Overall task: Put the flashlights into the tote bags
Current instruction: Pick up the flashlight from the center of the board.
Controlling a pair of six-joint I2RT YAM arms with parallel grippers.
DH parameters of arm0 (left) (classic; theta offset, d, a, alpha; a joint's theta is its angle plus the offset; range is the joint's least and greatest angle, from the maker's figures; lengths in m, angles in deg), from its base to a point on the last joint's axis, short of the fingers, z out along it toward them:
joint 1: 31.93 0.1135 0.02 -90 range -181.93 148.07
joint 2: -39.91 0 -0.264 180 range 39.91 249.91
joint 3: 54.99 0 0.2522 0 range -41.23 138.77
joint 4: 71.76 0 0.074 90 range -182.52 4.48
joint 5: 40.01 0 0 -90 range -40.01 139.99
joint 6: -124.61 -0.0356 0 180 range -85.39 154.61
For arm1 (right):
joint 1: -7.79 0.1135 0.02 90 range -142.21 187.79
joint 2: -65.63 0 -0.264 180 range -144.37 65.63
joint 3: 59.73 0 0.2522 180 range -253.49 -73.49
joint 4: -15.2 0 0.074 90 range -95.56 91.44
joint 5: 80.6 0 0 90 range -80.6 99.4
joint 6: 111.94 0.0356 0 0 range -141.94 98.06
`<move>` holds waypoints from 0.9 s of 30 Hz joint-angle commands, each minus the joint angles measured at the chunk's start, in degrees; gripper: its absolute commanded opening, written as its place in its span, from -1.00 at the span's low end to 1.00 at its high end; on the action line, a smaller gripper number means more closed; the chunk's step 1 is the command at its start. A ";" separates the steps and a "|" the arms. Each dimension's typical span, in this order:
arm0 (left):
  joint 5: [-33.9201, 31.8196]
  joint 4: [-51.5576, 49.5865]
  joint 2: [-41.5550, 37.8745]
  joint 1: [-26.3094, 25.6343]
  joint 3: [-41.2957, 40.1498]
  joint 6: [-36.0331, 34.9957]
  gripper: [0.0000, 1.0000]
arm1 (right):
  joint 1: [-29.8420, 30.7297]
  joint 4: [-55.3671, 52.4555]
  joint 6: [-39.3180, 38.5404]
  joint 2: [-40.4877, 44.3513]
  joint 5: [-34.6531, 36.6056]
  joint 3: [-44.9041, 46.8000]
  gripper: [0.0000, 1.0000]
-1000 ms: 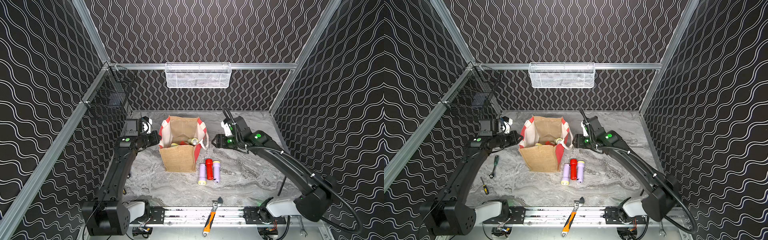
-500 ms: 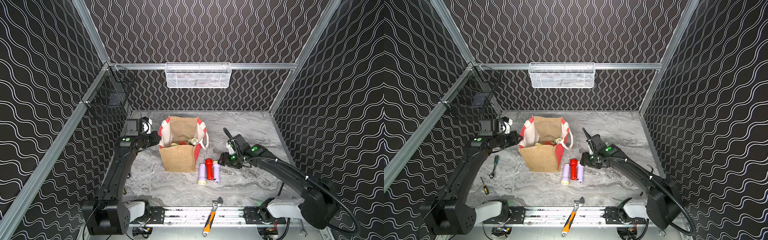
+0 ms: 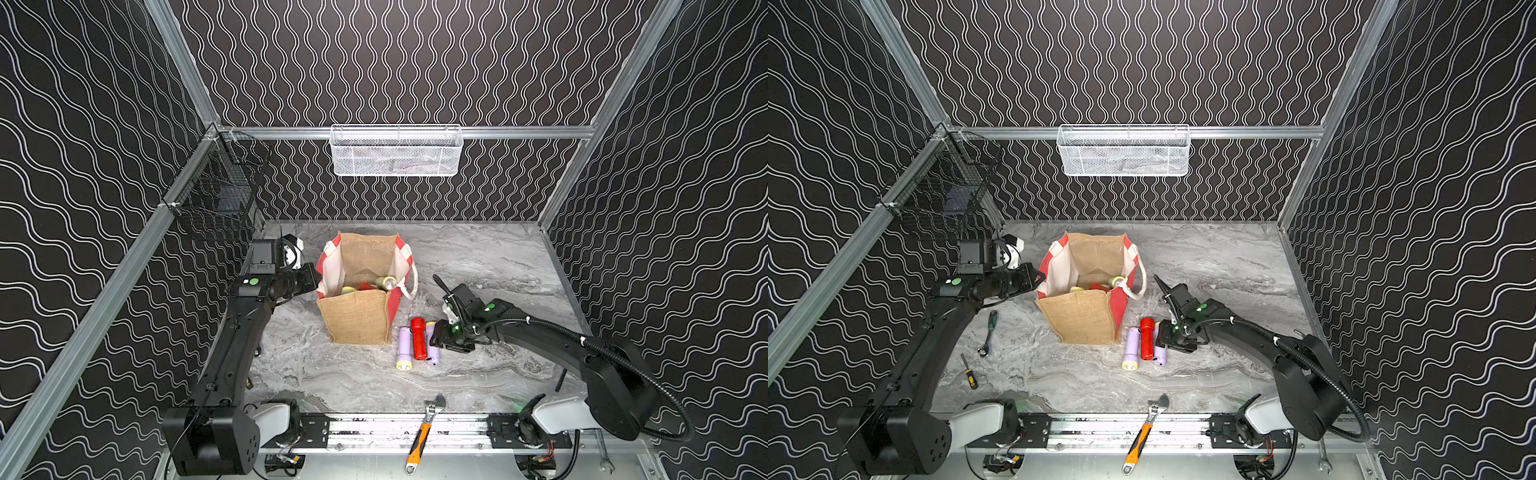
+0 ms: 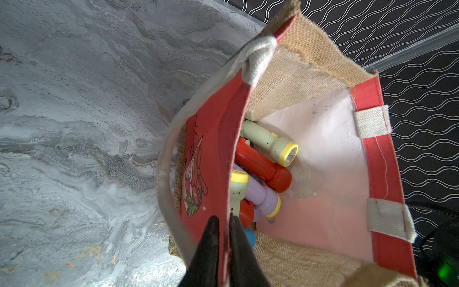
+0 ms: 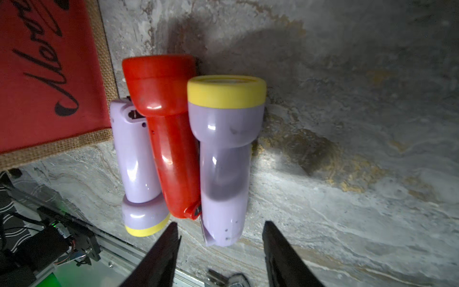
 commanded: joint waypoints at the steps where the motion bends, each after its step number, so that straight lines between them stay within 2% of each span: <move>1: -0.05 -0.17 -0.17 0.03 0.02 -0.61 -0.71 | 1.44 -0.32 1.13 -1.23 2.86 -0.49 0.12; 10: 0.09 0.56 -0.94 0.03 -0.67 -0.17 -0.70 | 4.38 -1.49 2.03 -3.66 5.28 -1.29 0.12; 27: 0.19 0.48 -0.52 0.03 -0.83 0.01 -0.70 | 4.43 -2.87 -0.79 -7.40 4.61 -3.26 0.06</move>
